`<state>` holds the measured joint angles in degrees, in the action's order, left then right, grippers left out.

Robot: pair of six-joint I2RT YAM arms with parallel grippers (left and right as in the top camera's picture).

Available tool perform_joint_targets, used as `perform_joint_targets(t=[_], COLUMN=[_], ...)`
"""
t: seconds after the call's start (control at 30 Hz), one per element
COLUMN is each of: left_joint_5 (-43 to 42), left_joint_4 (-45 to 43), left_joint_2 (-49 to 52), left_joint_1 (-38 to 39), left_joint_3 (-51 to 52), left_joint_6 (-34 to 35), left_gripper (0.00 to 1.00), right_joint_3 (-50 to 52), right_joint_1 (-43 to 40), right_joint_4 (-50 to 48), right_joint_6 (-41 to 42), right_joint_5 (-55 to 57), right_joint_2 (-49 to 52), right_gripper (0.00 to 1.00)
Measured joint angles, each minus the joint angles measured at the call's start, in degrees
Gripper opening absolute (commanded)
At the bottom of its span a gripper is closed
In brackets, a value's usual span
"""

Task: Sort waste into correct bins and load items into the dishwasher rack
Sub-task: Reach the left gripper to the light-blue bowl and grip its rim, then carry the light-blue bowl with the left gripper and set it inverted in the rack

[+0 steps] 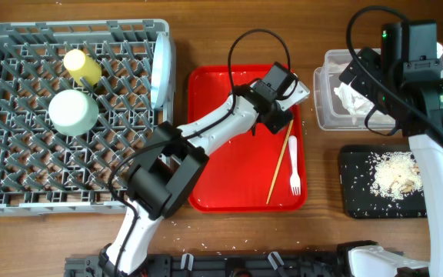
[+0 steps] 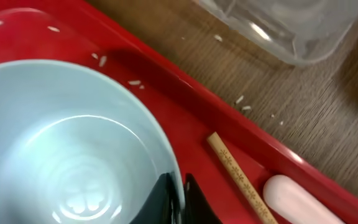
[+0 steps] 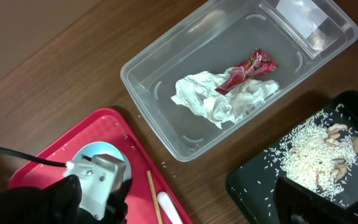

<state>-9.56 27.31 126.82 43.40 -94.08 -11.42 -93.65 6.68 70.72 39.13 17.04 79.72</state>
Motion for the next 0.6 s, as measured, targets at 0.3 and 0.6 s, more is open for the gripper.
perform_joint_targets(t=[0.3,0.6], left_joint_5=[-0.46,-10.36], left_joint_4=[3.78,16.13], left_joint_2=[-8.37,-40.15], left_joint_1=[0.0,-15.04], left_joint_3=[0.11,0.07], left_joint_6=[10.51,26.12], left_gripper=[0.04,0.04], right_joint_3=[0.0,0.0], right_joint_1=[0.0,0.0], right_joint_4=[0.0,0.0], right_joint_6=[0.0,0.0], right_joint_5=[0.0,0.0], right_joint_2=[0.0,0.0], right_gripper=[1.0,1.0])
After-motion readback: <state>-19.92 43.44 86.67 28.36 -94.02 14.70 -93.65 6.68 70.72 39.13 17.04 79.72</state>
